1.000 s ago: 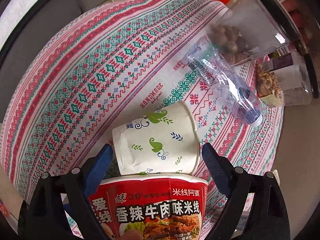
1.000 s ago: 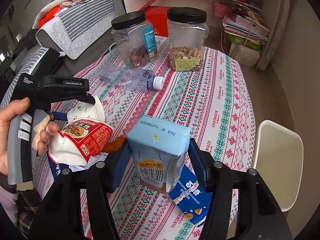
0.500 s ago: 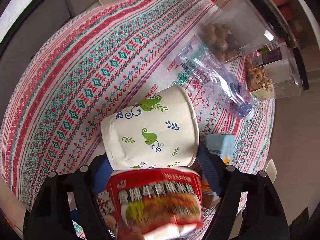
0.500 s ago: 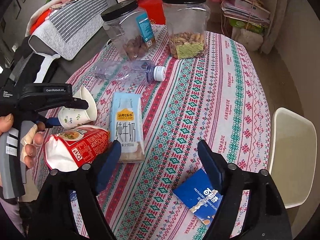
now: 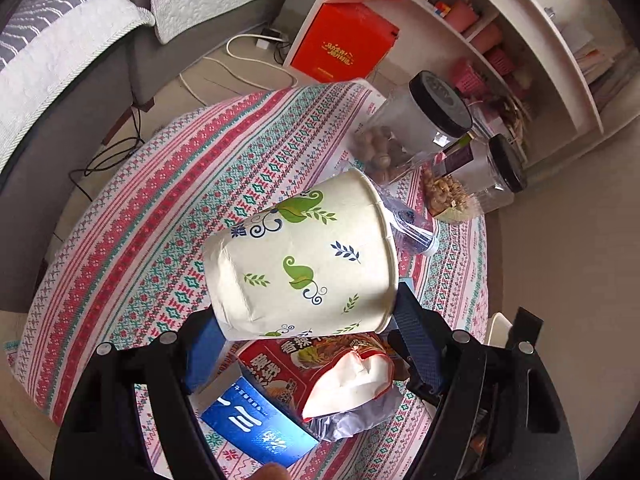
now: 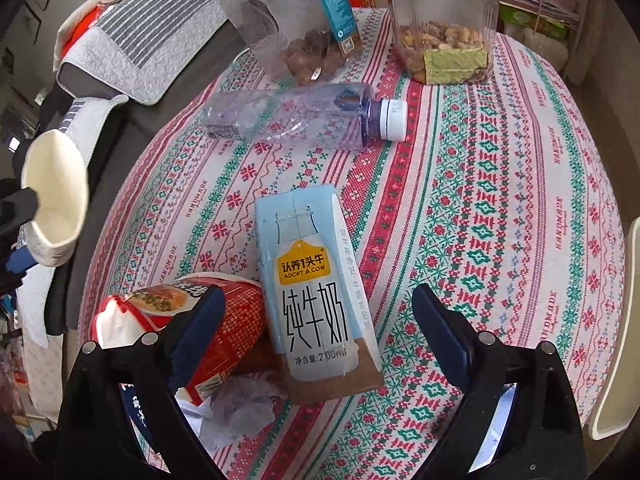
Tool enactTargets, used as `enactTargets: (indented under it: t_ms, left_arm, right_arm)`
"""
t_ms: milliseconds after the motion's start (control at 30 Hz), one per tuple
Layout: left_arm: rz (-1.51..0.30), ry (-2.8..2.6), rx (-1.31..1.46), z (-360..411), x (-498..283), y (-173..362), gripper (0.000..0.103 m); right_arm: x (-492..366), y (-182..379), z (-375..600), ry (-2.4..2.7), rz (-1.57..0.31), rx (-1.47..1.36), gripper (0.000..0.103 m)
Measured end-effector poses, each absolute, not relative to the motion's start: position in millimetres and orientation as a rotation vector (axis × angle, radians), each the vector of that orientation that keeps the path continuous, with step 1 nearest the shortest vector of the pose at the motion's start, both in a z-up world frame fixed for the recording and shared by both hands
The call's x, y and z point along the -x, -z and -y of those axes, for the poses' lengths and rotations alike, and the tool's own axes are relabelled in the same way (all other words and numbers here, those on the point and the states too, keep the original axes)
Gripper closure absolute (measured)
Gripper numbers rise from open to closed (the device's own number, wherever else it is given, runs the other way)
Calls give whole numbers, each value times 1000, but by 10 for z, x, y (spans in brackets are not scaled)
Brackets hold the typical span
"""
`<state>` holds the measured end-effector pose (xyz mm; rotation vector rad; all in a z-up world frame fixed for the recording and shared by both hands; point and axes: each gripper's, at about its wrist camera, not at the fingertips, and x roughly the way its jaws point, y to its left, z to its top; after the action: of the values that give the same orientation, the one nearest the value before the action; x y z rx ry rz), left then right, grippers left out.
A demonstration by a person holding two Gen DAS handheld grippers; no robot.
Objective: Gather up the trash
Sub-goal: 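Grasp the milk carton with the right tool while the left grasps the paper cup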
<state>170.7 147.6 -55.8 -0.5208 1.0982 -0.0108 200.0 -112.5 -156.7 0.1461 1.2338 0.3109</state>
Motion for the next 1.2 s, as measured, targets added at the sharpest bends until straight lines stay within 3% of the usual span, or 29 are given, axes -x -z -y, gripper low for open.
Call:
enactTargets:
  t_ms: [100,200,433,833,1200]
  left_arm:
    - [-1078,11,521,-1506,-1628,510,26]
    - [-1069,1,513,-1549,-1614,510,26]
    - [-1032,-28,526,-1687,-1565,456,26]
    - [-874,-99,452,-1807,-1369,168,26]
    - [-717,-184,286,-1478,-1232,57,26]
  right_arm:
    - [-2063,1671,1141,-305,-1242,-190,18]
    - [-2105,1713,1103,-298,-1247,-186,42]
    - [-2081,1500,1081,-265,-1168,-134,44]
    - [-1701,392,1041,-314,-784,-82,44]
    - [-1449,47,1010,-281,-597,-80,44]
